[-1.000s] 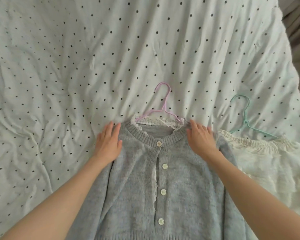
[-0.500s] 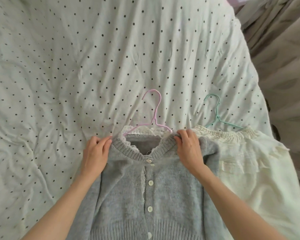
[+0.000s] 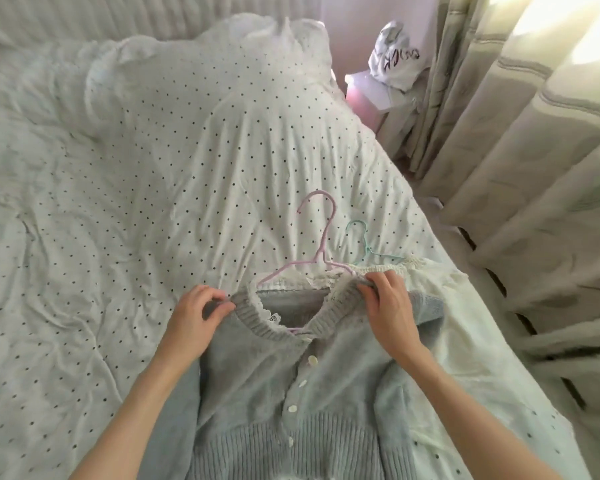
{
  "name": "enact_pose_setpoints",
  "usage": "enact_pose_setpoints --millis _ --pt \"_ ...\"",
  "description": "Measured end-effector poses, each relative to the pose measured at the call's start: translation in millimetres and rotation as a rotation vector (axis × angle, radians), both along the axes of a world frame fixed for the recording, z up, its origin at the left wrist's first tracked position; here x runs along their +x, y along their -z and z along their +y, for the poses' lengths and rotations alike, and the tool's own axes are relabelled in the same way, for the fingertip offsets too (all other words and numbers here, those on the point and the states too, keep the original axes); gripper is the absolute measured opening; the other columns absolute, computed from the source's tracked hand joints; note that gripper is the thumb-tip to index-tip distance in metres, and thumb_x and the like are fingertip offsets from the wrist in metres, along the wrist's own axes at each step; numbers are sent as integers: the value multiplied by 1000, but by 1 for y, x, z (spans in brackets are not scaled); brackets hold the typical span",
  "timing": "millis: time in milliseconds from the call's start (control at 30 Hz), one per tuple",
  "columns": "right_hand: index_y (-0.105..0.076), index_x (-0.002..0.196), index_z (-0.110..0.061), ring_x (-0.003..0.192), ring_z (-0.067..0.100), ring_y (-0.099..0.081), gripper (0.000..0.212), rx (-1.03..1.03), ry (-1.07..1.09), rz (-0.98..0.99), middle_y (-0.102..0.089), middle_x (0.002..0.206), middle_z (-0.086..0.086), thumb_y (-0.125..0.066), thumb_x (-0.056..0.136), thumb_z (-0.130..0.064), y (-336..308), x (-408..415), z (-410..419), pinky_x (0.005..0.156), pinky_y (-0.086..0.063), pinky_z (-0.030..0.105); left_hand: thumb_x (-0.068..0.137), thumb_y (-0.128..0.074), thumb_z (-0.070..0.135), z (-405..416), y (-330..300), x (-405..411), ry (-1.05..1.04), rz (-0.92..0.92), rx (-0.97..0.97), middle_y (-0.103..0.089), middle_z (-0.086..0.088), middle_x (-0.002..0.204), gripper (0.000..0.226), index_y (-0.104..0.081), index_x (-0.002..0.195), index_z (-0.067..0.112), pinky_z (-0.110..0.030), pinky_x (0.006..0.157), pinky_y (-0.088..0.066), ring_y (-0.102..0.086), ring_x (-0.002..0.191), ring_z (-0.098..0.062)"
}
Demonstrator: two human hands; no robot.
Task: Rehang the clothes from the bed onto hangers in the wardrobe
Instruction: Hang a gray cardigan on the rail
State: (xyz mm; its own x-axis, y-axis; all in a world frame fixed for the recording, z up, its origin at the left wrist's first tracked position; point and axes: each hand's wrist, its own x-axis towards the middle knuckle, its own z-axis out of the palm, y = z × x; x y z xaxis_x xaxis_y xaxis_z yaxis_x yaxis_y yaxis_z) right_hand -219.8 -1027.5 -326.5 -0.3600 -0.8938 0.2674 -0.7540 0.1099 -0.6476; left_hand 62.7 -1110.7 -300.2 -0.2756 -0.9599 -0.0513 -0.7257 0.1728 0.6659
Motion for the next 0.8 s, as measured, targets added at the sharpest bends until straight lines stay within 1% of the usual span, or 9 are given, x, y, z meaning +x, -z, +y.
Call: enact_pose_setpoints --millis 100,167,267,333,400,467,533,633,800 --pt "-59 91 -4 78 23 -46 18 -100 54 55 -52 84 5 -49 91 -18 -45 -14 30 69 -40 35 84 -66 18 19 -40 -17 79 24 -77 -61 3 85 11 -55 84 19 -12 68 -39 -57 81 -14" --pt "-59 90 -4 78 23 -47 19 -162 123 94 -53 84 6 -48 90 -19 -75 -23 56 70 -40 34 85 -65 18 31 -65 -32 161 50 -153 -63 5 90 10 -59 93 20 -20 74 -44 -59 84 -13" --pt "-60 90 -4 78 23 -48 17 -249 257 167 -53 84 6 -50 90 -18 -115 -34 106 71 -41 34 86 -63 17 52 -98 -62 346 61 -323 -57 9 91 25 -64 111 14 -34 82 -47 -53 84 -11" --pt "-61 90 -4 79 24 -48 18 -291 350 207 -53 84 7 -50 90 -18 -139 -38 145 73 -40 33 87 -61 20 70 -120 -82 456 92 -369 -53 8 86 21 -65 107 12 -29 75 -45 -52 79 -12" --pt "-62 92 -3 80 26 -49 18 -313 424 244 -54 84 7 -51 90 -18 -161 -39 187 74 -42 35 86 -62 21 89 -140 -100 546 145 -396 -52 5 82 14 -63 95 10 -22 68 -38 -50 76 -12" --pt "-62 93 -3 82 25 -50 17 -324 486 273 -55 85 7 -52 90 -17 -181 -38 228 76 -42 35 84 -65 21 109 -159 -118 604 212 -373 -51 4 76 13 -56 83 11 -20 61 -36 -48 70 -10" --pt "-62 93 -4 84 22 -48 18 -337 560 298 -52 85 2 -52 90 -18 -200 -38 270 79 -39 32 83 -66 22 129 -177 -138 686 233 -325 -52 2 70 21 -50 77 11 -25 59 -39 -50 67 -16" --pt "-62 94 -3 84 16 -44 22 -353 695 329 -48 86 -4 -50 89 -21 -224 -35 335 80 -34 27 86 -63 24 168 -204 -170 867 256 -350 -54 3 68 23 -45 78 11 -39 63 -42 -54 68 -21" --pt "-62 98 -2 89 22 -51 27 -348 945 386 -58 91 6 -49 88 -24 -255 -26 449 82 -39 33 91 -53 34 260 -241 -224 1038 332 -538 -49 12 63 24 -38 83 17 -37 63 -34 -48 66 -21"
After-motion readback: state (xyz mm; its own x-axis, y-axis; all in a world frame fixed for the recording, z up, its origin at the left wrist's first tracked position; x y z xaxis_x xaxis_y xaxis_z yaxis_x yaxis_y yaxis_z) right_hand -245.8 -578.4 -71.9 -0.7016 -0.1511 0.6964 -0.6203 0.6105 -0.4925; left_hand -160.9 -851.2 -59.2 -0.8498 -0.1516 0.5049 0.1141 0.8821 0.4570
